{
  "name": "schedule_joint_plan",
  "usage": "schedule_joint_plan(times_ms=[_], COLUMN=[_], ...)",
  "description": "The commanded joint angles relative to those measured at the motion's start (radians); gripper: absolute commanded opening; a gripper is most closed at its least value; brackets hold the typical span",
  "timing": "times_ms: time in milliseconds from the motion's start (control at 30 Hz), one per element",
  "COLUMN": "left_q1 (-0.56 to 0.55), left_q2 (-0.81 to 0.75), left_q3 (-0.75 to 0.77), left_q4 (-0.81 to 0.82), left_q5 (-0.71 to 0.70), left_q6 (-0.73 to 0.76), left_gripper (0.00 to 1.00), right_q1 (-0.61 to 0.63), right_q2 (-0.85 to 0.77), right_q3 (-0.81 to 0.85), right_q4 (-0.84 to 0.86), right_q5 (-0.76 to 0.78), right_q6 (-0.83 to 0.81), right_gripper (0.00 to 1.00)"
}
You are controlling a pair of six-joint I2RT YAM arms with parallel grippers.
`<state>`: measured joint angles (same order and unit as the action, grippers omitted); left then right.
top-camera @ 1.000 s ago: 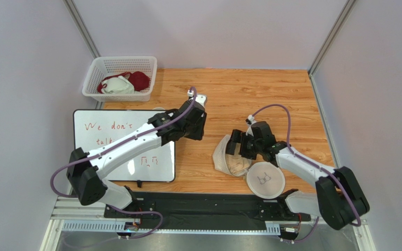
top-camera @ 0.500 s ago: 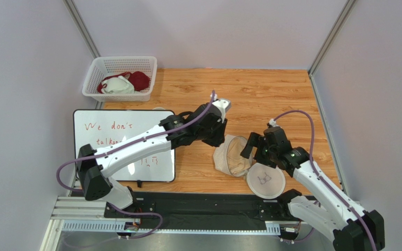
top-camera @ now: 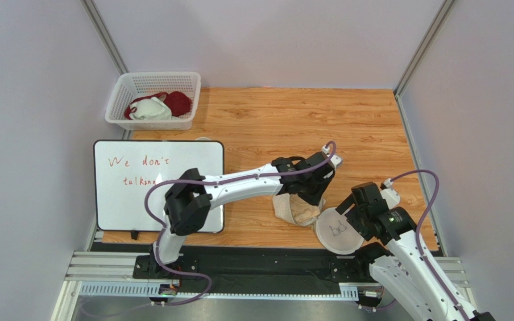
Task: Place the bra in the laundry bag and zip it closed
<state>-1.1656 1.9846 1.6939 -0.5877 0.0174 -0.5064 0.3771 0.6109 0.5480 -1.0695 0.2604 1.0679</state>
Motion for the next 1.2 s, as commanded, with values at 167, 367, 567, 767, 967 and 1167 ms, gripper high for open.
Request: schedule_joint_plan(times_ms=[167, 367, 567, 767, 967, 1167], left_q1=[0.015, 0.112, 0.222, 0.239, 0.241, 0.241], left_q2=[0.137, 0.121, 0.073, 0.033, 0.011, -0.044], left_q3=[0.041, -0.115, -0.243, -0.258, -0.263, -0.263], left_q4=[-0.003, 0.078, 0.143, 0.143, 0.152, 0.137], left_q5=[-0.069, -0.074, -0.063, -0.076, -0.051, -0.039], left_q6=[0.010, -0.014, -0.018, 0.005, -0.006, 0.008], left_gripper=[0.08, 0.07, 0.07, 0.07, 0.07, 0.08], right_q1=[-0.003, -0.003, -0.003, -0.003, 0.014, 0.059], right_q2=[0.055, 0.101, 0.228, 0.273, 0.302, 0.372], right_q3=[0.058, 0.044, 0.036, -0.008, -0.072, -0.100], right_q4=[0.016, 0.150, 0.243, 0.252, 0.387, 0.440], right_q5=[0.132, 0.050, -0.068, -0.085, -0.142, -0.108], right_q6=[0.040, -0.086, -0.166, -0.109, -0.105, -0.063], right_gripper=[0.80, 0.79, 0.84, 0.79, 0.53, 0.54])
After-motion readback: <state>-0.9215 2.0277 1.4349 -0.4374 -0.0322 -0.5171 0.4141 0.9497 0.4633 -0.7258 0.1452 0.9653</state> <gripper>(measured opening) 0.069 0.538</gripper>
